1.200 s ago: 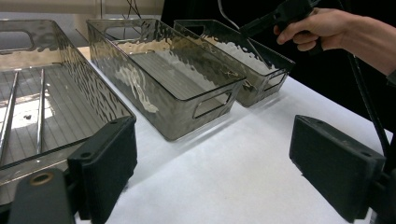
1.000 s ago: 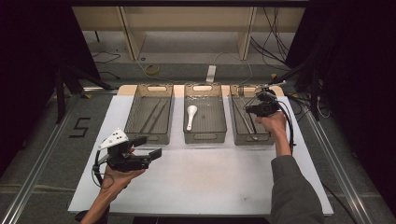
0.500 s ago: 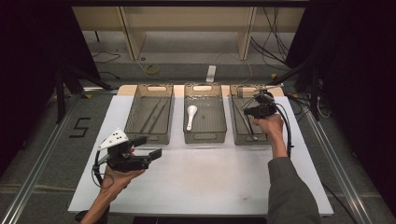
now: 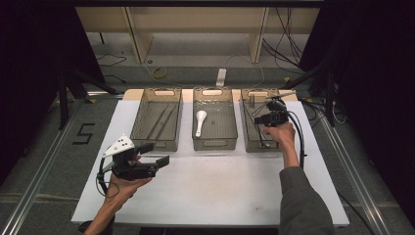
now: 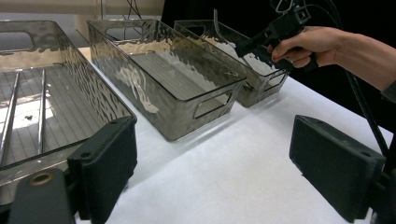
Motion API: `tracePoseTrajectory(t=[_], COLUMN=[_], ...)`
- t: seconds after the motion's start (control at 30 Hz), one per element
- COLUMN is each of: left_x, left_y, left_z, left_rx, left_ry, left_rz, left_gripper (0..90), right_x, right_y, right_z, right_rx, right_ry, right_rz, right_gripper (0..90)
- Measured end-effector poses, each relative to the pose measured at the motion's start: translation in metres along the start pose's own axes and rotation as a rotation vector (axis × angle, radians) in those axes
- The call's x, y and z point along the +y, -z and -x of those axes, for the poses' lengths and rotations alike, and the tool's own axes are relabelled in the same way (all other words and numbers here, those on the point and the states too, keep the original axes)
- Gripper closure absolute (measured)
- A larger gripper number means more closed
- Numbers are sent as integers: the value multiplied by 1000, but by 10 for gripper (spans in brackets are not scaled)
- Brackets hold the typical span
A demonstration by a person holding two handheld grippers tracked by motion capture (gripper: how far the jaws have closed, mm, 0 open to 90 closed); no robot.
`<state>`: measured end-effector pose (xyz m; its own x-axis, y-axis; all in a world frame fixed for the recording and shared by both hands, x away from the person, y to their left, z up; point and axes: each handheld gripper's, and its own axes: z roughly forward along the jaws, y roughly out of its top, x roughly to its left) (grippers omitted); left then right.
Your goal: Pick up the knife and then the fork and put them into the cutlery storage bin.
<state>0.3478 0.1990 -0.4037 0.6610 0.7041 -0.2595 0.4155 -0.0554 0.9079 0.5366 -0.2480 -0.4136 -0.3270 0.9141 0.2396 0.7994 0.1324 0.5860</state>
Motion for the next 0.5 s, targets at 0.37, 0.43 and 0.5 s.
tracePoseTrajectory(t=[0.37,0.43,0.5], left_x=[1,0,0], left_y=[1,1,1], left_z=[-3,-3,-3], left_rx=[-12,-15,-16], left_ry=[22,33,35], left_rz=[10,16,17], left_gripper=[141,141,141], right_x=[1,-1,-5], right_y=[20,26,32], right_z=[-7,-12,-19], right_rx=[9,27,55], right_ry=[43,72,95], right_rz=[79,99,128], right_gripper=[432,411,399])
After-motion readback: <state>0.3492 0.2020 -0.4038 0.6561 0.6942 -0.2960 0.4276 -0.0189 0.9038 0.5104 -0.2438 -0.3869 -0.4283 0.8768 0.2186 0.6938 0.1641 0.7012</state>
